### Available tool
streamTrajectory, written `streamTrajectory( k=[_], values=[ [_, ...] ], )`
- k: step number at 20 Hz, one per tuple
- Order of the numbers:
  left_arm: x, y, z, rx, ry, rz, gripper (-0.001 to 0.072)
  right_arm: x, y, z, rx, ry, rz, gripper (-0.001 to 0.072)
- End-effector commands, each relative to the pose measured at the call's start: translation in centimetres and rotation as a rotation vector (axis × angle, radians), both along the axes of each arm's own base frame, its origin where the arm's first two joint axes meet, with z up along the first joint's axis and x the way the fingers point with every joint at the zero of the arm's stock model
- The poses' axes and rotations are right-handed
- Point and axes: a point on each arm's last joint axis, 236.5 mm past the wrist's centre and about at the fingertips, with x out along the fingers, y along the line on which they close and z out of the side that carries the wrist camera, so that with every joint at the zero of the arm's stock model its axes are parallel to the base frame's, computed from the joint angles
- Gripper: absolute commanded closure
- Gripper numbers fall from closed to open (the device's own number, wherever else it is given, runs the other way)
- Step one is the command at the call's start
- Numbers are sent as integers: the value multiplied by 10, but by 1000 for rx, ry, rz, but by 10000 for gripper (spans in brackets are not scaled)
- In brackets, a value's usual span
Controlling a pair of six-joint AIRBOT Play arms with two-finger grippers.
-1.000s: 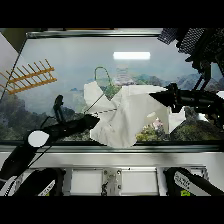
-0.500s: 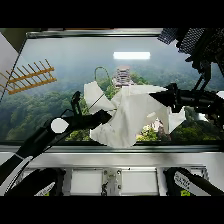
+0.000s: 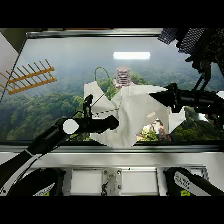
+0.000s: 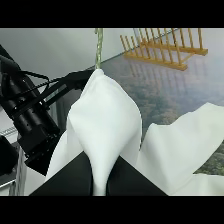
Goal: Fold the clothes and pants, and hang the long-sleeved shirts on hangers.
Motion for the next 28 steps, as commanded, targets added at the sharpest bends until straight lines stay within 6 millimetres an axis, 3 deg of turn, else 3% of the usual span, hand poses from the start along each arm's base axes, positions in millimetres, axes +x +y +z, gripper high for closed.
streamTrajectory(
  k=[1,4,7,15,18,25,28],
  values=[
    [-2,-2,-1,7,-9,-13,208,0,0,0,0,-1,0,700],
    [-3,-2,-9,21,8,-16,698,0,0,1,3,-3,-2,700],
    [5,10,1,17,-10,5,695,2,-1,4,1,11,-21,701],
    [7,100,27,139,-31,36,695,9,-4,33,-9,-64,-141,701],
    [12,109,33,134,-40,68,696,8,-3,46,32,-68,-146,700],
    [14,108,34,124,-41,76,695,7,-3,48,60,-20,-144,697],
    [13,108,34,123,-41,74,695,11,-1,66,136,-33,-157,700]
  ],
)
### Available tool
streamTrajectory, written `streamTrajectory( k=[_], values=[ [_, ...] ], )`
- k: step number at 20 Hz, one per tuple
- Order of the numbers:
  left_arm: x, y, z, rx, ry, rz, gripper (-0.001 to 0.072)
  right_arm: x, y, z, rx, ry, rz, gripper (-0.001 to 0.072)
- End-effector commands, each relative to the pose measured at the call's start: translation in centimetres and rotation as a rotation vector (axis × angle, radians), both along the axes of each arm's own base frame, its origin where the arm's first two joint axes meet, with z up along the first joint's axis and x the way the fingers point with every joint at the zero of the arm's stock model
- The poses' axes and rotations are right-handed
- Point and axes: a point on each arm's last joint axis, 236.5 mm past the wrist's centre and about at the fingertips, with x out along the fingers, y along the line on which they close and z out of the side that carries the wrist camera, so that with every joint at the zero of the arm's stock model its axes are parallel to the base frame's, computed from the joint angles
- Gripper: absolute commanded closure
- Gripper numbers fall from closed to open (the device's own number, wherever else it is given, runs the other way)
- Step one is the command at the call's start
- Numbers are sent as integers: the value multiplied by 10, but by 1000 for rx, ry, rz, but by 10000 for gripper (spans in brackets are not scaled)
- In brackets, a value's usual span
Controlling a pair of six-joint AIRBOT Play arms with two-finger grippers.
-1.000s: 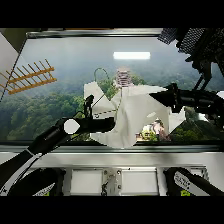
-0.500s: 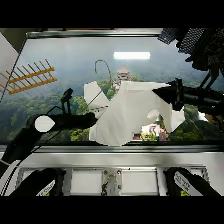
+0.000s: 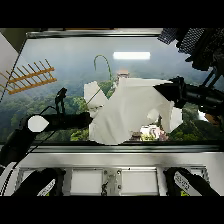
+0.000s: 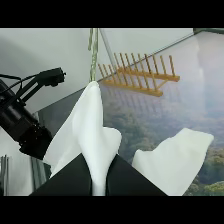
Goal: Fold the clothes and pants, and hang the long-sleeved shirts on hangers.
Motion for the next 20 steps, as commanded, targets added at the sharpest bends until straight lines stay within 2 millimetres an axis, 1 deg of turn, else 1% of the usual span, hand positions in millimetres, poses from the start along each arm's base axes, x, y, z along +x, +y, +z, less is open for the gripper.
streamTrajectory(
  k=[1,3,6,8,11,14,17,20],
  values=[
    [0,0,0,1,-2,-3,696,7,1,21,90,-14,-29,701],
    [-1,-5,2,-3,-15,-14,695,13,4,27,118,-13,-50,700],
    [5,-12,7,-12,-58,-11,695,14,13,33,147,-11,-47,701],
    [10,-3,5,-1,-57,11,695,12,17,34,146,-12,-38,701],
    [22,21,3,13,-50,69,695,12,17,34,157,12,-32,701],
    [25,38,-1,32,-35,85,695,9,18,34,163,23,-19,701],
    [28,46,-2,36,-34,105,695,6,19,35,164,22,-5,701],
    [29,47,-2,38,-40,102,695,6,19,35,166,25,-3,701]
  ],
)
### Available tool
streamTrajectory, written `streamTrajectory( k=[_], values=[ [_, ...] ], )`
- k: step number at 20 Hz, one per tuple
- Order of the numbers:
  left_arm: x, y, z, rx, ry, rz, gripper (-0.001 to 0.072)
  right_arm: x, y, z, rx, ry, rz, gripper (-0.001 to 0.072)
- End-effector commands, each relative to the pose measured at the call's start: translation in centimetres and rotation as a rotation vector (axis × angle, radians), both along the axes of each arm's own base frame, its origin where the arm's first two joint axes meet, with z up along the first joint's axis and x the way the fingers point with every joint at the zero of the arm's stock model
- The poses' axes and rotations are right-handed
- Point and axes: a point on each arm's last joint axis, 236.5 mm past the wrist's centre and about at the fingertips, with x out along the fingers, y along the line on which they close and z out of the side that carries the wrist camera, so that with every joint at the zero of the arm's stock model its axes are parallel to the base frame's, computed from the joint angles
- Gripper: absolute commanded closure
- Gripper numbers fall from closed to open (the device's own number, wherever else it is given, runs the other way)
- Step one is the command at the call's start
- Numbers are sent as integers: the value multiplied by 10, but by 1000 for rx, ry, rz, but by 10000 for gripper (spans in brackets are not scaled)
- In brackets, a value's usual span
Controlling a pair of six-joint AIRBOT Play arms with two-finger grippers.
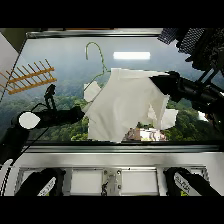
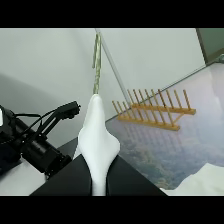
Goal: Fold the clothes and pants, and hang the long-sleeved shirts on hangers.
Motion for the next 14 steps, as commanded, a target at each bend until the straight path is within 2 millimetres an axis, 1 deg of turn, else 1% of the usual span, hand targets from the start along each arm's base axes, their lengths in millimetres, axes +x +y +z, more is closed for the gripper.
streamTrajectory(
  k=[1,5,7,10,12,14],
  values=[
    [0,1,0,-1,0,-3,696,0,1,2,10,4,3,701],
    [-13,-23,1,1,-12,-89,695,1,0,19,85,-5,-5,701],
    [-11,-27,1,2,-28,-93,695,0,0,22,95,-8,-2,701],
    [-6,-17,-12,13,21,-62,695,-5,2,21,84,2,15,701],
    [1,-6,-19,11,53,-22,695,-9,6,12,38,10,31,701],
    [4,5,-22,15,64,4,695,-12,9,3,-6,21,38,701]
  ],
)
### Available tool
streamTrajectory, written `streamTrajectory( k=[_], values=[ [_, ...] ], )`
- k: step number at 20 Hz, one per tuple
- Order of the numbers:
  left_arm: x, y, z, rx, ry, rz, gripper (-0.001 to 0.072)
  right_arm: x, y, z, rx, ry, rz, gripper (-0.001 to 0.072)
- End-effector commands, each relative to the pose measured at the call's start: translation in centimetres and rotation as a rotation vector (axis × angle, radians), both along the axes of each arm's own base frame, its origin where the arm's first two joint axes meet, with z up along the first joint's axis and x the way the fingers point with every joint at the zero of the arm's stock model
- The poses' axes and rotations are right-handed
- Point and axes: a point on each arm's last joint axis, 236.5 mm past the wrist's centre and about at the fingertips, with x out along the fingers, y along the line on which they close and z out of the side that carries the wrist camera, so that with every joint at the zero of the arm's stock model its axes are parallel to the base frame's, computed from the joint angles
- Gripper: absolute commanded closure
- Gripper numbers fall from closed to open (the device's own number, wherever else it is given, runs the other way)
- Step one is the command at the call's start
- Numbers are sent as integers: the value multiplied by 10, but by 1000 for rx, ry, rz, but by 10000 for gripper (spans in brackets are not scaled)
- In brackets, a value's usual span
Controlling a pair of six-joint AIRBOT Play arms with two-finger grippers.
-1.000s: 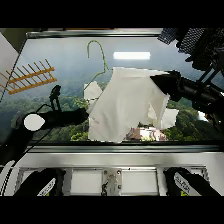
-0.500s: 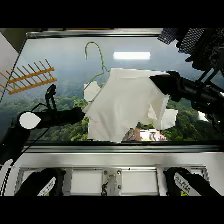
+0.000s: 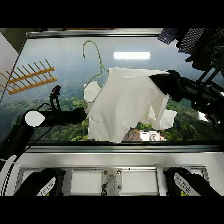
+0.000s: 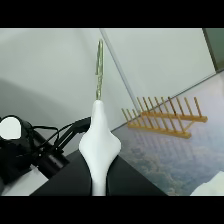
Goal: Fold the clothes and pants, and hang the long-sleeved shirts on hangers.
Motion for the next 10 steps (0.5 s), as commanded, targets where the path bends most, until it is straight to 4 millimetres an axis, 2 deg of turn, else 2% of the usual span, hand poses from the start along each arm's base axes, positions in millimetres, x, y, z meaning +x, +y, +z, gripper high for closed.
streamTrajectory(
  k=[1,6,10],
  values=[
    [7,17,-6,8,20,41,696,-6,4,-9,-55,12,18,701],
    [12,37,7,17,-30,75,695,-5,4,-10,-59,12,14,701],
    [15,61,17,20,-54,140,695,-6,6,-21,-104,18,20,701]
  ],
)
